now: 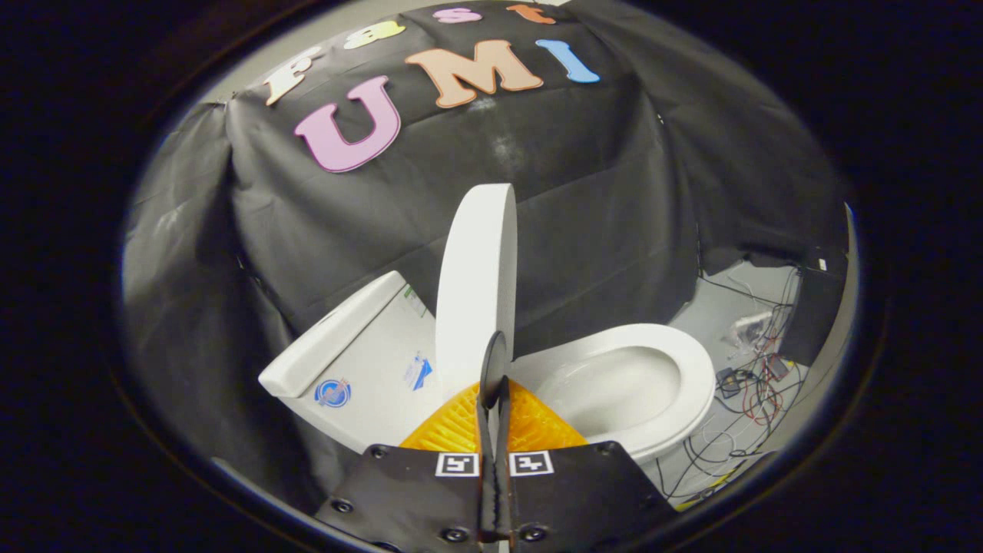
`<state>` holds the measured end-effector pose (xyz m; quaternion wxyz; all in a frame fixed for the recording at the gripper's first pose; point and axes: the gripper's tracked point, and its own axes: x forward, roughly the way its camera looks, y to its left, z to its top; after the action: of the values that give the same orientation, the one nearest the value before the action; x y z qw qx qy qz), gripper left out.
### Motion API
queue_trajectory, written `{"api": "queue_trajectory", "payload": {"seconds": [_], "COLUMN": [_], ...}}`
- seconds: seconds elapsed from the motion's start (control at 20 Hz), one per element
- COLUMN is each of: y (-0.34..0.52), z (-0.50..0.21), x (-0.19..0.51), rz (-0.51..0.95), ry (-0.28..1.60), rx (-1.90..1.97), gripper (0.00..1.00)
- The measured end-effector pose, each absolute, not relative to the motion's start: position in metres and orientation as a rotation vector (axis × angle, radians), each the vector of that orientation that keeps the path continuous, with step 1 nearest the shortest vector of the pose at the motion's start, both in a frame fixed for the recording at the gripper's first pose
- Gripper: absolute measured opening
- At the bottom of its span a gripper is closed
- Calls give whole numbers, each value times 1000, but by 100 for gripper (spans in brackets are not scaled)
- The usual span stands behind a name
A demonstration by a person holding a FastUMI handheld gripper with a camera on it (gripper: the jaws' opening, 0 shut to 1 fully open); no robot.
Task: Open the toilet lid.
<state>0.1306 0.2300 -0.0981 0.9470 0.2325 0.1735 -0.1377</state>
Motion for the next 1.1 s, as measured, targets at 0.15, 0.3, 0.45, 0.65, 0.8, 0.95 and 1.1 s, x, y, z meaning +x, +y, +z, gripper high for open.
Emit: {"api": "queue_trajectory", "payload": {"seconds": [0.15,0.3,0.45,0.65,0.8,0.95,1.1], "y": [245,258,273,296,316,338,354], "z": [-91,-85,-80,-74,-72,-72,-73], "x": [139,147,155,169,178,188,194], "rz": [-264,-242,-211,-168,-137,-99,-67], "ry": [351,354,365,371,380,399,422], "rx": [452,412,368,347,312,269,214], "gripper": [0,0,0,1,1,1,1]}}
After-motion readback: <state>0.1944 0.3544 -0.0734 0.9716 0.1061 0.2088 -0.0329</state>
